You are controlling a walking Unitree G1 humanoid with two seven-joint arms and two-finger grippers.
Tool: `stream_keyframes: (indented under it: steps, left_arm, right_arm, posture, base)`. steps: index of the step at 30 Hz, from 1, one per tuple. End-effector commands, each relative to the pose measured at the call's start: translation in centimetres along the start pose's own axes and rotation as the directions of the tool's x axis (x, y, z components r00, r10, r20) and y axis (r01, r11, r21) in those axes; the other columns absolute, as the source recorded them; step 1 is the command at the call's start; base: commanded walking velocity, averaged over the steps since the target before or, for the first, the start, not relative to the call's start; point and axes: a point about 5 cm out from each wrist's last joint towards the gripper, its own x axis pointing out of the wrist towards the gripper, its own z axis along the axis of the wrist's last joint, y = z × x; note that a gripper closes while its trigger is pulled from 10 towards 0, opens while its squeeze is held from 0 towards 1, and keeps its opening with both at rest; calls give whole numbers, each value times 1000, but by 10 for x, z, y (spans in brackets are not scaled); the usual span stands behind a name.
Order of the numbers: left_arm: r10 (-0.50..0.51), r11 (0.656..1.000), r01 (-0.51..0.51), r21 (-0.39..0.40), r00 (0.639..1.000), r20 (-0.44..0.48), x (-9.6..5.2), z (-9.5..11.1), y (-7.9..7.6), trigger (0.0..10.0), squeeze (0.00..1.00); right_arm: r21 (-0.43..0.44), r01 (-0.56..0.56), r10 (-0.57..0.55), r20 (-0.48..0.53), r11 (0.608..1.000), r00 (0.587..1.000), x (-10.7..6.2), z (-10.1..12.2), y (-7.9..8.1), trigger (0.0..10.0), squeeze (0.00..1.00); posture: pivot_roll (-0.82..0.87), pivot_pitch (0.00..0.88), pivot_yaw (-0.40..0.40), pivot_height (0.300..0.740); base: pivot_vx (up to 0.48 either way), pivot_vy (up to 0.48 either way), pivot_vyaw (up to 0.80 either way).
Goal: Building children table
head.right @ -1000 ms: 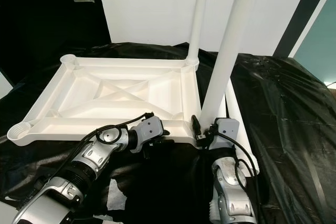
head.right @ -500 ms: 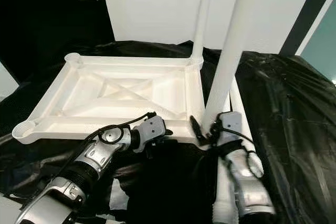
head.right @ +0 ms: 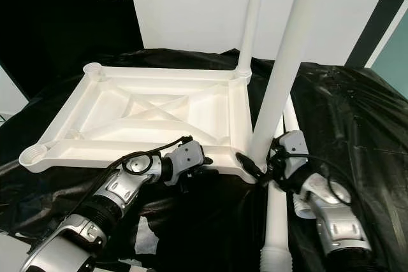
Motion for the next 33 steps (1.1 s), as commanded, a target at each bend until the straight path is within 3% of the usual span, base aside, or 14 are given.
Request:
stream_keyframes:
  steps: [1,2,11,16,17,19,20,22,23,26,27,28,30,33]
  left_arm:
    - [-149,984,133,-119,979,-137,9,-38,-32,10000,0]
    - [-148,984,132,-119,979,-137,8,-38,-32,10000,0]
    - [-147,984,131,-117,979,-138,7,-39,-31,10000,0]
    - [-148,984,132,-115,979,-138,7,-38,-31,10000,0]
    - [-148,985,133,-114,979,-138,7,-38,-31,10000,0]
    - [-147,985,131,-113,979,-139,7,-38,-30,10000,0]
    - [-147,985,131,-113,979,-139,7,-38,-30,10000,0]
    - [-145,985,130,-112,979,-141,6,-38,-29,10000,0]
    - [-145,985,130,-112,979,-141,6,-38,-29,10000,0]
    - [-143,986,127,-111,979,-143,5,-38,-29,10000,0]
    - [-143,986,127,-111,979,-143,5,-38,-29,10000,0]
    - [-143,986,128,-111,979,-144,5,-39,-29,10000,0]
    - [-143,986,128,-111,979,-144,5,-39,-29,10000,0]
    - [-144,985,129,-111,979,-145,5,-39,-29,10000,0]
  right_arm:
    - [6,-45,45,-26,999,999,-3,-3,-2,1137,0]
    - [2,-61,61,-29,998,998,-4,-2,-3,0,0]
    - [5,-106,107,-45,994,993,-11,2,-14,0,0]
    - [54,-78,81,-41,995,996,-11,-4,-9,0,0]
    - [79,-13,14,-17,997,1000,-8,-8,-2,0,0]
    - [25,203,-204,55,979,977,-1,-11,13,0,0]
    - [25,203,-204,55,979,977,-1,-11,13,0,0]
    - [54,277,-281,112,959,953,3,-8,33,0,0]
    - [54,277,-281,112,959,953,3,-8,33,0,0]
    - [144,403,-421,123,904,899,8,-9,57,0,0]
    - [144,403,-421,123,904,899,8,-9,57,0,0]
    - [167,481,-501,113,861,858,8,-10,59,0,0]
    - [167,481,-501,113,861,858,8,-10,59,0,0]
    - [172,537,-558,104,826,824,7,-11,56,0,0]
  posture:
    - [-6,0,-17,740]
    - [-6,0,-17,740]
    - [-8,0,-13,740]
    - [-7,0,-13,740]
    - [-5,0,-13,740]
    - [-3,0,-13,740]
    - [-3,0,-13,740]
    - [2,0,-14,740]
    - [2,0,-14,740]
    - [7,0,-14,740]
    - [7,0,-14,740]
    - [7,0,-16,740]
    - [7,0,-16,740]
    - [4,0,-15,740]
  base:
    - [0,0,0]
    - [0,0,0]
    - [0,0,0]
    - [0,0,0]
    - [0,0,0]
    - [0,0,0]
    - [0,0,0]
    - [0,0,0]
    - [0,0,0]
    - [0,0,0]
    - [0,0,0]
    - [0,0,0]
    - [0,0,0]
    - [0,0,0]
